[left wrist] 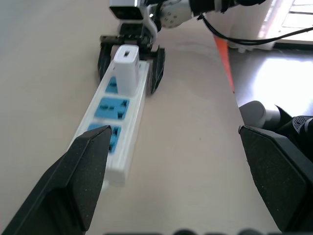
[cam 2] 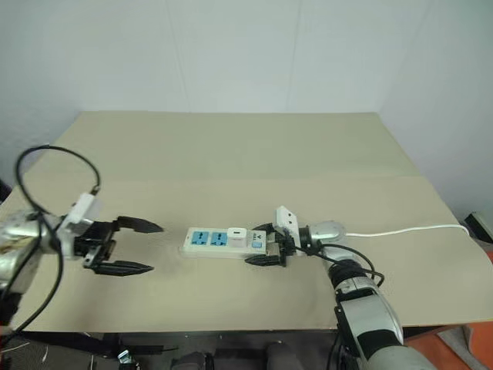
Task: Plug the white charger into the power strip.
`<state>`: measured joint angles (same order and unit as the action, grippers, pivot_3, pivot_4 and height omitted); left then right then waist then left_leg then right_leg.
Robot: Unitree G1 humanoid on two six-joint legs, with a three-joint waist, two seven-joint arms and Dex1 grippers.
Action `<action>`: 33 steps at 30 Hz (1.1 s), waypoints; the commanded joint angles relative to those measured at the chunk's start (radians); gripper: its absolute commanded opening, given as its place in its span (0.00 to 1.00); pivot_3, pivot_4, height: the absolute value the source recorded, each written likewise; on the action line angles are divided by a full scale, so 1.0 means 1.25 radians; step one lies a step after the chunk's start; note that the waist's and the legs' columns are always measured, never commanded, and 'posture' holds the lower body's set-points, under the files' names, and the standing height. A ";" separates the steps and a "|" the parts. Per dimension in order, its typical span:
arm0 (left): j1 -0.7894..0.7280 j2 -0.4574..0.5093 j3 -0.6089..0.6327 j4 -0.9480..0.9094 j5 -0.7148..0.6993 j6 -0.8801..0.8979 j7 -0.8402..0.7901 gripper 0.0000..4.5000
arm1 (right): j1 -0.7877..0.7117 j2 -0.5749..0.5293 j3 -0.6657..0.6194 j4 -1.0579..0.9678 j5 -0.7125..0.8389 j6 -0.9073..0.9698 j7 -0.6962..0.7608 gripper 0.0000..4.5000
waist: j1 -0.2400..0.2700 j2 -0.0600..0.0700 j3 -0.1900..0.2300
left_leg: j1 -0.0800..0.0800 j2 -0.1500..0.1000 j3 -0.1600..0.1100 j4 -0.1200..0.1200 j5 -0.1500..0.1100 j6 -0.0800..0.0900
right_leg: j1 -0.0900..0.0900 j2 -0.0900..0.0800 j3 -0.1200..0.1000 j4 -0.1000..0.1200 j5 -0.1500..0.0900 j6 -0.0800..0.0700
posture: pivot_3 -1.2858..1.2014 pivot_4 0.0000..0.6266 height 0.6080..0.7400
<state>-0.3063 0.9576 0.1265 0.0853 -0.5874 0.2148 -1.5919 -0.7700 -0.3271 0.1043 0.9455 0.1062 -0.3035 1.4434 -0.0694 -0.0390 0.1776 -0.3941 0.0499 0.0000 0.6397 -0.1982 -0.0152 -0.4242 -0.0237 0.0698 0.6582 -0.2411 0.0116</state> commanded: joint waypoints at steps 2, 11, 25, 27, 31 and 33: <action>0.073 0.022 0.110 -0.066 -0.033 0.020 0.038 1.00 | 0.034 -0.058 -0.034 -0.117 0.053 0.043 0.026 0.99 | 0.005 0.000 0.003 | -0.001 0.000 0.000 0.000 0.000 0.000 | -0.001 -0.001 0.000 0.000 0.000 0.000 | 0.52 0.24 1.00; 0.253 0.023 0.246 -0.150 -0.051 0.050 0.087 1.00 | 0.113 -0.192 -0.074 -0.289 0.114 0.125 0.029 0.99 | 0.004 0.000 0.004 | -0.001 0.000 0.002 0.000 0.000 0.000 | -0.002 -0.001 0.000 -0.001 -0.001 -0.001 | 0.52 0.24 1.00; 0.456 -0.016 0.388 -0.318 -0.087 0.165 0.229 1.00 | 0.216 -0.272 -0.112 -0.443 0.175 0.237 -0.007 0.99 | 0.004 0.000 0.005 | -0.002 0.001 0.003 0.000 0.000 0.000 | -0.002 -0.002 0.000 -0.001 -0.003 -0.005 | 0.52 0.24 1.00; 0.462 -0.021 0.391 -0.331 -0.093 0.173 0.239 1.00 | 0.216 -0.273 -0.111 -0.445 0.175 0.240 -0.008 0.99 | 0.004 0.000 0.005 | -0.002 0.000 0.003 0.000 0.000 0.000 | -0.003 -0.001 0.000 -0.001 -0.003 -0.005 | 0.52 0.24 1.00; 0.463 -0.021 0.393 -0.337 -0.097 0.174 0.245 1.00 | 0.209 -0.272 -0.108 -0.437 0.172 0.238 -0.008 0.99 | 0.004 0.000 0.005 | -0.002 0.000 0.003 0.000 0.000 0.000 | -0.003 -0.001 0.000 -0.001 -0.003 -0.005 | 0.52 0.24 1.00; 0.462 -0.018 0.394 -0.338 -0.101 0.174 0.244 1.00 | 0.207 -0.272 -0.107 -0.435 0.171 0.236 -0.007 0.99 | 0.004 0.000 0.005 | -0.002 0.000 0.003 0.000 0.000 0.000 | -0.003 -0.001 0.000 -0.001 -0.003 -0.005 | 0.52 0.24 1.00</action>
